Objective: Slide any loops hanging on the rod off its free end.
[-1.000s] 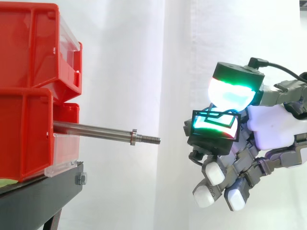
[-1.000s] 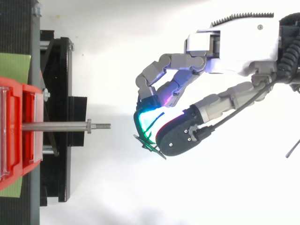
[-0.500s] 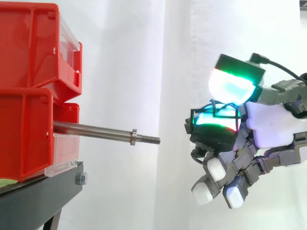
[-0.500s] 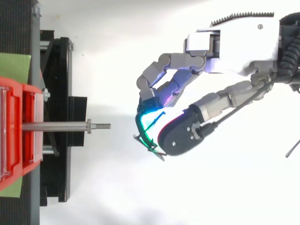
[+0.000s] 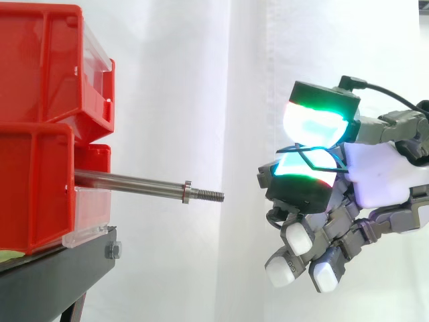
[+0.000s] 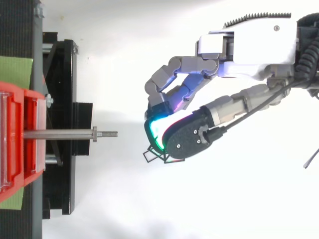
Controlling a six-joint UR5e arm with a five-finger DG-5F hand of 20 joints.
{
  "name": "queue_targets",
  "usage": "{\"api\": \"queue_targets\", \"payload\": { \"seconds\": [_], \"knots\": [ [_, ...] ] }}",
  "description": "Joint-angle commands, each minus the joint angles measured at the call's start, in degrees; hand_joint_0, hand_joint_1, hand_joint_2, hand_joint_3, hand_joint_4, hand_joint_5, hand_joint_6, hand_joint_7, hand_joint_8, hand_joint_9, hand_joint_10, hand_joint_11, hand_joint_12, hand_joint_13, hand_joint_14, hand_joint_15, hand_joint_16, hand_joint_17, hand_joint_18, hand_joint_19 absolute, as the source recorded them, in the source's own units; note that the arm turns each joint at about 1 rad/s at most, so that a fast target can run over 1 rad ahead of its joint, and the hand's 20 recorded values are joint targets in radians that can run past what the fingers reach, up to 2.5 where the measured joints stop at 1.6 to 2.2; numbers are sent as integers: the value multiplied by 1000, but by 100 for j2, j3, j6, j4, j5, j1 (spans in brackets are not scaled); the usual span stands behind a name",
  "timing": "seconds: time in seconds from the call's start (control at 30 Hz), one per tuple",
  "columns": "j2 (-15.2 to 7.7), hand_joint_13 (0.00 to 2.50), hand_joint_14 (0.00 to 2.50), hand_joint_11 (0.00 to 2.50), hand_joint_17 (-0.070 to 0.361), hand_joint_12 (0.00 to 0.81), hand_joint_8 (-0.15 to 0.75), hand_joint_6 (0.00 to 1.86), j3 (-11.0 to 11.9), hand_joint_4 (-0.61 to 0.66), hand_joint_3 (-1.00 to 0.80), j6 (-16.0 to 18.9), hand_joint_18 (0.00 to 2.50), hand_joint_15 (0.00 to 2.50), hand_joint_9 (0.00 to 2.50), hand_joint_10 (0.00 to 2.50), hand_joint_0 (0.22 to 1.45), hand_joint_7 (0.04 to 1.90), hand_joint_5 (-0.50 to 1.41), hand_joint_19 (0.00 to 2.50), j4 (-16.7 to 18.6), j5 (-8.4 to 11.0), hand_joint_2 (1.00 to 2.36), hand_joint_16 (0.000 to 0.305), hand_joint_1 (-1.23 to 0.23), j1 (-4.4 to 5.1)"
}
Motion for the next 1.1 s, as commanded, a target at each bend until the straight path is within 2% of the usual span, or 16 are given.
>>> {"api": "queue_targets", "payload": {
  "seconds": [0.0,0.07,0.2,0.47,0.63,0.8,0.97,1.07],
  "knots": [
    [-1,586,1,426,101,307,305,830,0,148,-204,1,631,58,815,15,632,1147,-197,357,0,0,1020,45,-751,6],
    [-1,581,1,439,101,311,303,833,0,150,-244,1,632,51,806,14,644,1119,-199,349,0,0,1017,45,-758,6],
    [7,602,0,452,105,317,299,839,0,166,-500,1,684,39,806,14,706,1089,-205,327,0,0,1001,46,-801,-3],
    [7,615,2,459,105,317,299,836,0,179,-500,1,702,42,825,14,706,1080,-199,325,0,0,1000,46,-805,-3],
    [-1,616,2,455,103,311,303,831,9,177,-500,1,696,51,856,14,651,1120,-185,359,0,0,1000,46,-710,-3],
    [-1,605,4,410,103,308,304,803,9,187,-500,1,665,57,846,13,570,1146,-166,374,0,0,1000,46,-512,-3],
    [7,601,2,397,103,309,304,791,0,185,-500,1,648,59,840,12,557,1149,-160,376,35,0,1000,46,-475,6],
    [-1,599,1,396,101,305,300,786,0,180,-500,1,644,52,840,13,595,1161,-158,381,35,0,1000,45,-518,6]
  ]
}}
